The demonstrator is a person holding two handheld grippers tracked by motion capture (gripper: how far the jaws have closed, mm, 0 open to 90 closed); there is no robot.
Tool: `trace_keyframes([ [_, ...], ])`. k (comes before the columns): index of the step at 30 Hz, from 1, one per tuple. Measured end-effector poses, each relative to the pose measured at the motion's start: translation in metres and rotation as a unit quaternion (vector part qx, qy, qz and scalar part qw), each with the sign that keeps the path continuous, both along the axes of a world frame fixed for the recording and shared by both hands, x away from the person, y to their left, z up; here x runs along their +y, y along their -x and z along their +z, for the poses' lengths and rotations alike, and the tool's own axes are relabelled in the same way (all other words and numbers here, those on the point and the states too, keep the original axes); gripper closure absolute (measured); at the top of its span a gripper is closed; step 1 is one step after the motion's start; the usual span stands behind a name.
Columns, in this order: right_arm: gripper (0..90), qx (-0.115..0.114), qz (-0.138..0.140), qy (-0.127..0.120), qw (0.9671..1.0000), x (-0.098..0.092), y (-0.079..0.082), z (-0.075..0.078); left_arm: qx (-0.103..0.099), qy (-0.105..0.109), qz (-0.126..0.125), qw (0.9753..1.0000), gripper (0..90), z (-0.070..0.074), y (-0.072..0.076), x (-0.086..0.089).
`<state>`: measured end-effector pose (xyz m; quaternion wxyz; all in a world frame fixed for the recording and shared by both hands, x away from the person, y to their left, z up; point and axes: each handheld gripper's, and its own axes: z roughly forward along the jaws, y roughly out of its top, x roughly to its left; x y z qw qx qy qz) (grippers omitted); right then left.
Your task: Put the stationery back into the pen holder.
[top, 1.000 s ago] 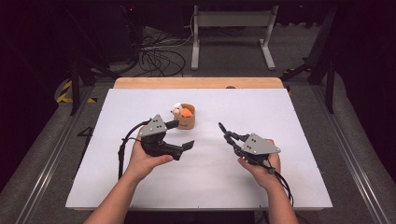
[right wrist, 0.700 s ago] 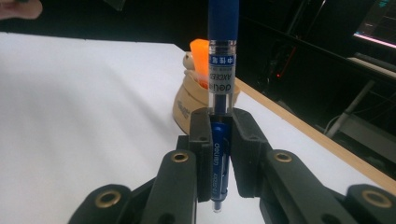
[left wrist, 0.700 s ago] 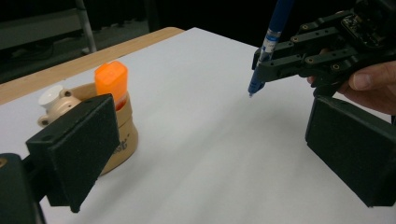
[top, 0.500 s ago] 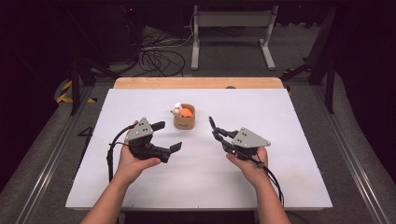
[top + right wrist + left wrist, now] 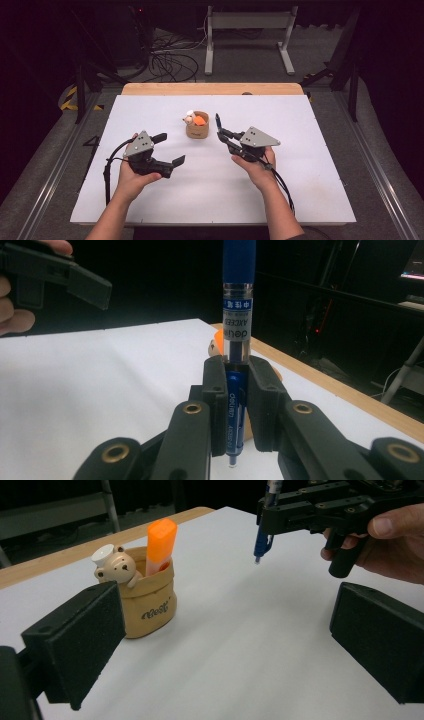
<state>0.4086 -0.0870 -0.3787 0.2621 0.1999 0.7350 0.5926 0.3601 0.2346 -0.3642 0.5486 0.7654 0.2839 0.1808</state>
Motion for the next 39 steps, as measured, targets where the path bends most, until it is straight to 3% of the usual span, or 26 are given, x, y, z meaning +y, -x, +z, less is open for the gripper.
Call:
trace_keyframes([
  [4, 79.9, 0.008, 0.001, -0.013, 0.9999, 0.004, -0.006, 0.001, -0.011, -0.001, 0.0, 0.9999, 2.0, 0.0, 0.0, 0.004],
  [18, 79.9, 0.016, 0.003, -0.031, 0.9994, 0.023, -0.027, 0.01, -0.006, 0.022, 0.007, 0.9997, 1.8, -0.006, 0.0, 0.017],
  [34, 79.9, 0.013, -0.007, -0.049, 0.9987, 0.035, -0.054, 0.016, -0.002, 0.029, 0.015, 0.9995, 1.7, -0.009, -0.001, 0.026],
  [39, 79.9, 0.025, -0.007, -0.061, 0.9978, 0.035, -0.063, 0.012, 0.001, 0.026, 0.016, 0.9995, 1.6, -0.01, -0.002, 0.027],
])
